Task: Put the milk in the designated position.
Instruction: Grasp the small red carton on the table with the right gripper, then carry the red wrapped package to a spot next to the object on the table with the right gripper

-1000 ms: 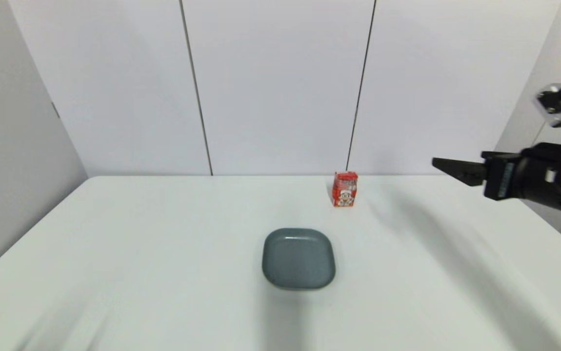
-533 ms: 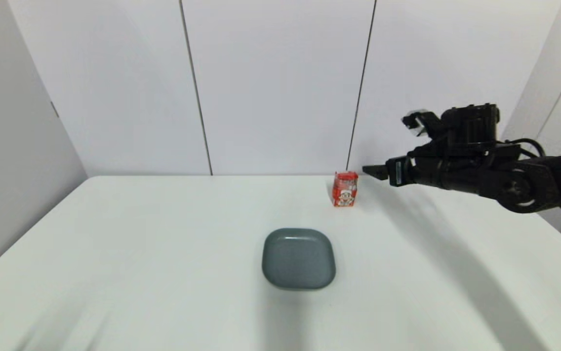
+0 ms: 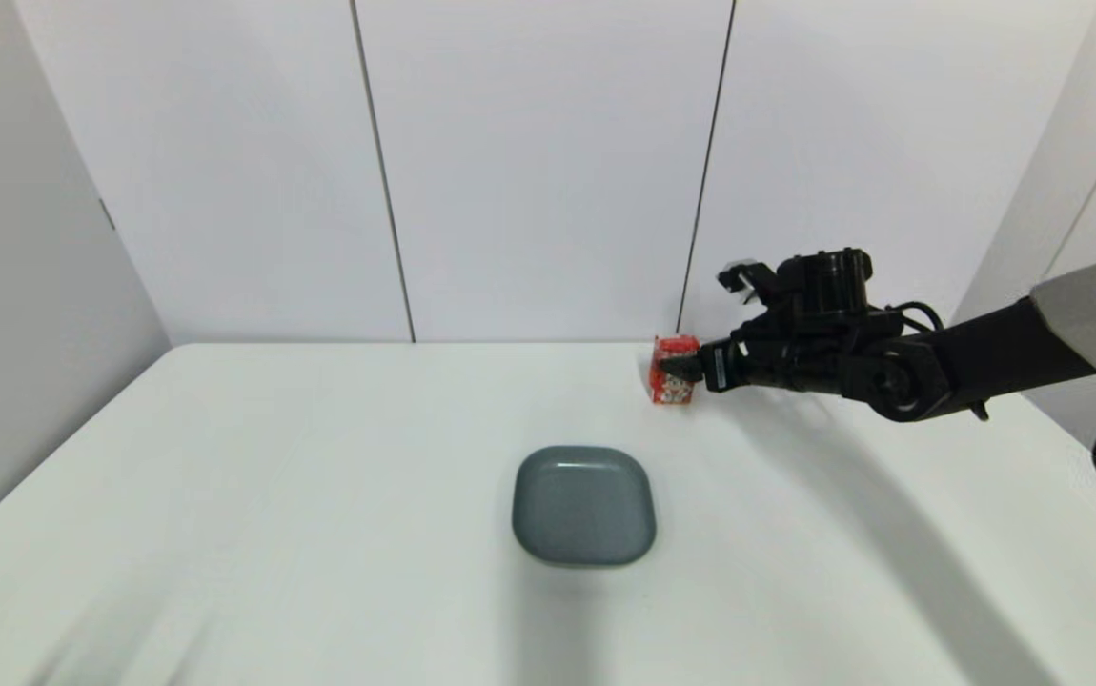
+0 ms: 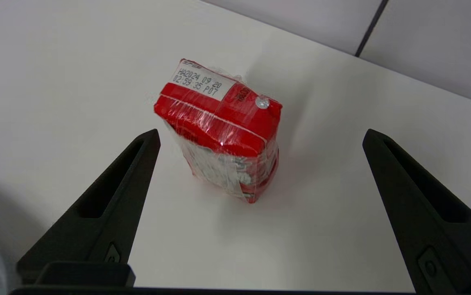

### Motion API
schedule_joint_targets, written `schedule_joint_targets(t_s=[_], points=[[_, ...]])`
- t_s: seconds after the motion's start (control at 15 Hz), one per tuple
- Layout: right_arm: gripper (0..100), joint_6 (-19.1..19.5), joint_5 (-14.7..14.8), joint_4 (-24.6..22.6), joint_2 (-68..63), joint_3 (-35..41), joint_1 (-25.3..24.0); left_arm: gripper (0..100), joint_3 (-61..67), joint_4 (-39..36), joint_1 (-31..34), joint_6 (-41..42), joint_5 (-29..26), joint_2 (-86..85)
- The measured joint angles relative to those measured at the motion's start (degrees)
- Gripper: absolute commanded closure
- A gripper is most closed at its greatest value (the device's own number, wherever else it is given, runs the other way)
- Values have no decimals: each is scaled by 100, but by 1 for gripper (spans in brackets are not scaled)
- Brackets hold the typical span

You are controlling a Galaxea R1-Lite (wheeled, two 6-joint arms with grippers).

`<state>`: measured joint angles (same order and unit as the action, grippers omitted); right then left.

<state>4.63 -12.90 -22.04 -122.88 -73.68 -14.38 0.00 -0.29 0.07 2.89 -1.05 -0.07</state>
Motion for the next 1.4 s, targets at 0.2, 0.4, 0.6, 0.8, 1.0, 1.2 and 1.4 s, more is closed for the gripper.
schedule_joint_targets(t_s=[0.2, 0.4, 0.6, 0.8, 1.0, 1.2, 1.4], points=[[100, -15, 0, -9, -232, -204, -16, 0, 0, -1, 0, 0, 0, 0], [100, -21, 11, -28, -389, -311, -17, 0, 0, 0, 0, 0, 1, 0], [100, -43, 17, -26, -446, -322, -11, 0, 0, 2, 0, -2, 0, 0], [100, -45, 20, -15, -441, -308, -7, 0, 0, -1, 0, -2, 0, 0], [100, -48, 26, 38, -333, -197, 11, 0, 0, 0, 0, -2, 1, 0], [100, -50, 22, 44, -46, 85, 48, 0, 0, -1, 0, -2, 1, 0], [100, -48, -22, -124, 518, 675, 48, 0, 0, 0, 0, 0, 1, 0]])
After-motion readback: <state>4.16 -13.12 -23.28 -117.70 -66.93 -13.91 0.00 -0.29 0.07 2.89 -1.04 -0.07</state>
